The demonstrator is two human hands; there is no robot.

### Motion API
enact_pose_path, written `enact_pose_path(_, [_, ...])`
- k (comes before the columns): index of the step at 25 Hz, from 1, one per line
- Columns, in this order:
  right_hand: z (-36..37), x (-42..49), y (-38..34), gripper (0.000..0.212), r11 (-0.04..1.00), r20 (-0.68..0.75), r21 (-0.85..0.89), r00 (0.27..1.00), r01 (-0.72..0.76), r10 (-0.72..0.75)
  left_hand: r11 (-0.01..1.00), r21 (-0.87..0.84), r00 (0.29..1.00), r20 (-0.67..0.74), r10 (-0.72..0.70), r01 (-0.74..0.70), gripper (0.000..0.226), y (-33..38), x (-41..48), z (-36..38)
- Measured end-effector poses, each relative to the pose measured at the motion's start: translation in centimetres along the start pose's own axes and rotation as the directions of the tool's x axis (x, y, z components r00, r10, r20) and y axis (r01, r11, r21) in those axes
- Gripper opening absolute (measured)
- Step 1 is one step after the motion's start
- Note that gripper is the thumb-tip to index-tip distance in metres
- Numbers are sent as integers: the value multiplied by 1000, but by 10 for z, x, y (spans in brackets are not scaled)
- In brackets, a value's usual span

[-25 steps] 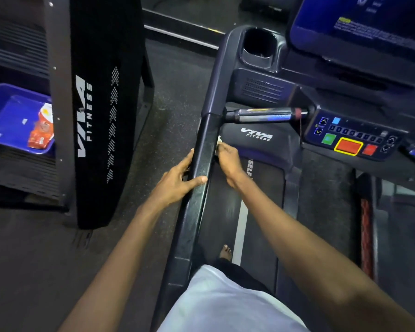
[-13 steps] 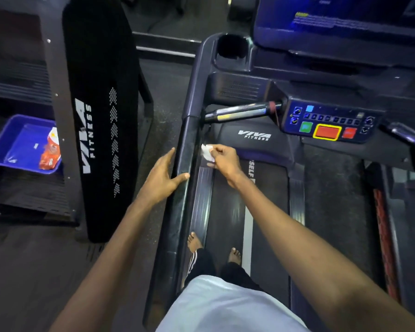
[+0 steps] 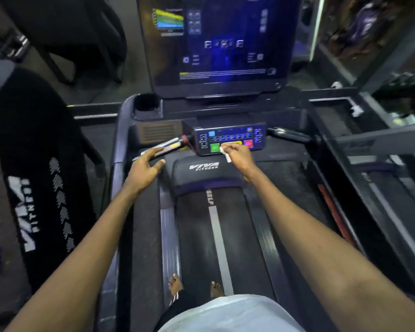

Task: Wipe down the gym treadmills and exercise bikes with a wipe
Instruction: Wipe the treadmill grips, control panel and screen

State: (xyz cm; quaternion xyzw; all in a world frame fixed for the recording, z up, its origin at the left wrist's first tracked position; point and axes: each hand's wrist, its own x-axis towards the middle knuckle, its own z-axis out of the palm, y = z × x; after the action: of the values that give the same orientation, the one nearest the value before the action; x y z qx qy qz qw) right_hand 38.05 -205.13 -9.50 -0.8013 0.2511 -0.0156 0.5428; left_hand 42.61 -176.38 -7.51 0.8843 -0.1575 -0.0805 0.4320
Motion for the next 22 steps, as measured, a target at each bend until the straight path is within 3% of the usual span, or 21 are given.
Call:
enact_pose_path(9, [-177, -40, 1, 33, 997, -380, -48, 924, -60, 37, 976, -17, 947, 238, 215, -217, 44, 110, 86, 74])
enact_pose_path(14, [-238, -72, 15, 35, 991, -575, -10, 812, -131, 102, 922, -49, 845, 384, 372, -384, 46, 163, 118, 119])
enact_pose_path(22, [-319, -150, 73, 30, 950, -770, 82, 586, -301, 253, 828, -190, 641, 550, 535, -528, 43, 245, 121, 223])
